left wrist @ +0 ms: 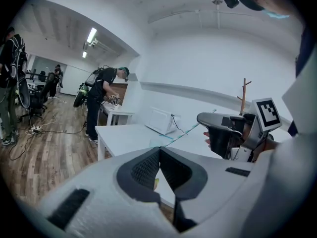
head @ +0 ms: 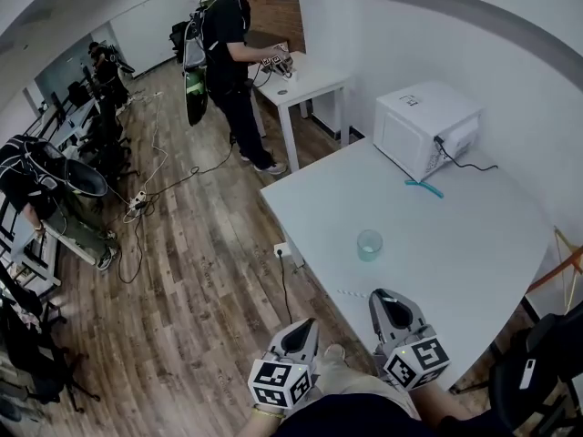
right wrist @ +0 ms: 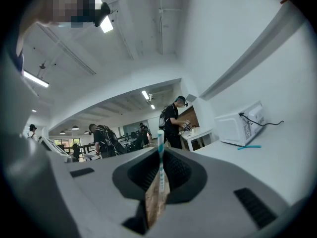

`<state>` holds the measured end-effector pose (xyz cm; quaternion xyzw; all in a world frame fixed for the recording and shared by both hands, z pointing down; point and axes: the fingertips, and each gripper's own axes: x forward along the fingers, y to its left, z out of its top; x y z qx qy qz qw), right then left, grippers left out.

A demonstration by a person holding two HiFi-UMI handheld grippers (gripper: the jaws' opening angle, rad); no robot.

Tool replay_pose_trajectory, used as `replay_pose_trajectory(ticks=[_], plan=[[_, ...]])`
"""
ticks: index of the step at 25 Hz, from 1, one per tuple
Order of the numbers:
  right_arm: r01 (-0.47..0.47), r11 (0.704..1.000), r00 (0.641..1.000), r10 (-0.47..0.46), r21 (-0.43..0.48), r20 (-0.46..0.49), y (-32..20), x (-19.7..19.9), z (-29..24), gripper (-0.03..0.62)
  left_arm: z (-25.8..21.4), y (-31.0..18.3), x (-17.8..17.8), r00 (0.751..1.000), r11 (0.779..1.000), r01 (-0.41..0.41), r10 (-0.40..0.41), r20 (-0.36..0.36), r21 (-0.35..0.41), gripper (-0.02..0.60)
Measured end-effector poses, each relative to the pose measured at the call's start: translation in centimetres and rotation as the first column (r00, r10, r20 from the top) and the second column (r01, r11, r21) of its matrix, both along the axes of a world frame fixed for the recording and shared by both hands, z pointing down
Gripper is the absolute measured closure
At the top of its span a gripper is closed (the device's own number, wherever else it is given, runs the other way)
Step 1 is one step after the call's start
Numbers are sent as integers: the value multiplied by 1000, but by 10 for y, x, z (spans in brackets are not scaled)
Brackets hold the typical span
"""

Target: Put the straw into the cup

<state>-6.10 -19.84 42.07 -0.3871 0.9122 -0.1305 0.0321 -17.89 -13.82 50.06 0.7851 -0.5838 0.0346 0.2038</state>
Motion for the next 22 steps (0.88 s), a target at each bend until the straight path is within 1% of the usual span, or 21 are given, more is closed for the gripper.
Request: replay_pose_trajectory(ticks=[13,22], plan=[[-94,995,995,94,-29,-23,-81,-5,14,553,1,-87,-16,997,997,-71,71,1,-7,563],[-164,985,985,161,-54,-56,-125,2,31,553,13,-128,-21,994,993,-108,108,-4,-36,562]])
